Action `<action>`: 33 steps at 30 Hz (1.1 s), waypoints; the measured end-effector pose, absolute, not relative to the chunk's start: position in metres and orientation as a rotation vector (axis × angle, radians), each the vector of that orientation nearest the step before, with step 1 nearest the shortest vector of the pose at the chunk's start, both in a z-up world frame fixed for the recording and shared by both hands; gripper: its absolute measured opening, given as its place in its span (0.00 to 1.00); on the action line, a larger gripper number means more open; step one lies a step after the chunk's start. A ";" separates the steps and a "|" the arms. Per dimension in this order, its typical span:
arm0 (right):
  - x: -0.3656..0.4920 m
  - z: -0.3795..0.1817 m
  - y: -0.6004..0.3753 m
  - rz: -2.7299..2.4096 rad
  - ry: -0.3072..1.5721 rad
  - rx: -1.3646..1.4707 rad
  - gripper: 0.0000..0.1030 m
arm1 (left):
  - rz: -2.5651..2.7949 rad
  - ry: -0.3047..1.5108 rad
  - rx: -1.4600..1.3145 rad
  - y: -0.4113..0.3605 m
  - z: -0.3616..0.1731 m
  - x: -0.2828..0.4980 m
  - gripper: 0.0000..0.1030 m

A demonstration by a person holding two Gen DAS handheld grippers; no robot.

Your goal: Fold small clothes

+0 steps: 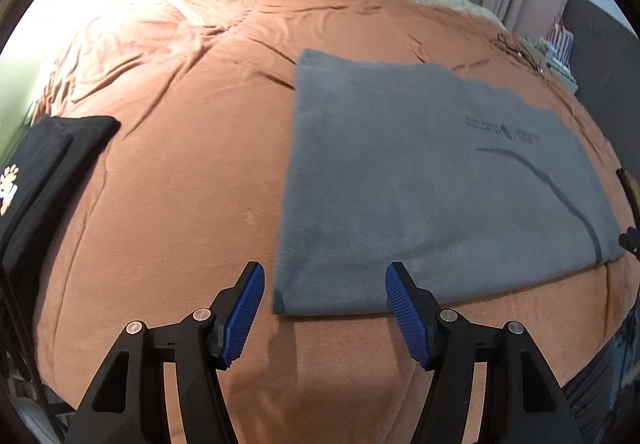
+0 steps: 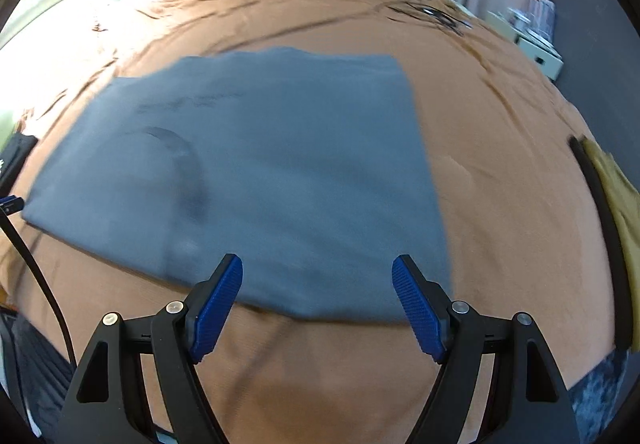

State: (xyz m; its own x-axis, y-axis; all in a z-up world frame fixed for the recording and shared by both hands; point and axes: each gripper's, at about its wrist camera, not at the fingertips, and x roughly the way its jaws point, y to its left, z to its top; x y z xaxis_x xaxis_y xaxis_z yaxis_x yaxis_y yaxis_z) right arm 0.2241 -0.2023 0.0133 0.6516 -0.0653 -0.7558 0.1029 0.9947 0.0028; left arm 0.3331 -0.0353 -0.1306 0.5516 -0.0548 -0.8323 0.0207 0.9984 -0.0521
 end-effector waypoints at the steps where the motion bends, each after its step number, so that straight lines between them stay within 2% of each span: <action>1: 0.227 0.013 -0.195 -0.079 0.857 0.045 0.67 | -0.041 0.977 -0.048 -0.030 -0.128 0.330 0.64; 7: 0.254 0.004 -0.152 0.008 0.887 0.092 0.44 | -0.050 0.963 -0.143 -0.002 -0.128 0.320 0.61; 13: 0.274 -0.009 -0.136 0.051 0.901 0.142 0.32 | -0.094 1.002 -0.346 0.022 -0.144 0.320 0.60; 25: 0.292 -0.019 -0.122 0.079 0.873 0.202 0.17 | -0.168 1.049 -0.623 0.031 -0.172 0.329 0.59; 33: 0.299 -0.035 -0.113 0.107 0.905 0.216 0.13 | -0.169 0.989 -0.789 0.034 -0.180 0.326 0.59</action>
State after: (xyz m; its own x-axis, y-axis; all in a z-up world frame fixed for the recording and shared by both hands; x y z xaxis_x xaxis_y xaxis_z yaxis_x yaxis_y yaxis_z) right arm 0.2985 -0.1132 -0.0346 0.6139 0.1831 -0.7679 -0.0011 0.9729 0.2311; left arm 0.3257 0.0342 -0.1804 0.5614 -0.4669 -0.6833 -0.2131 0.7162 -0.6645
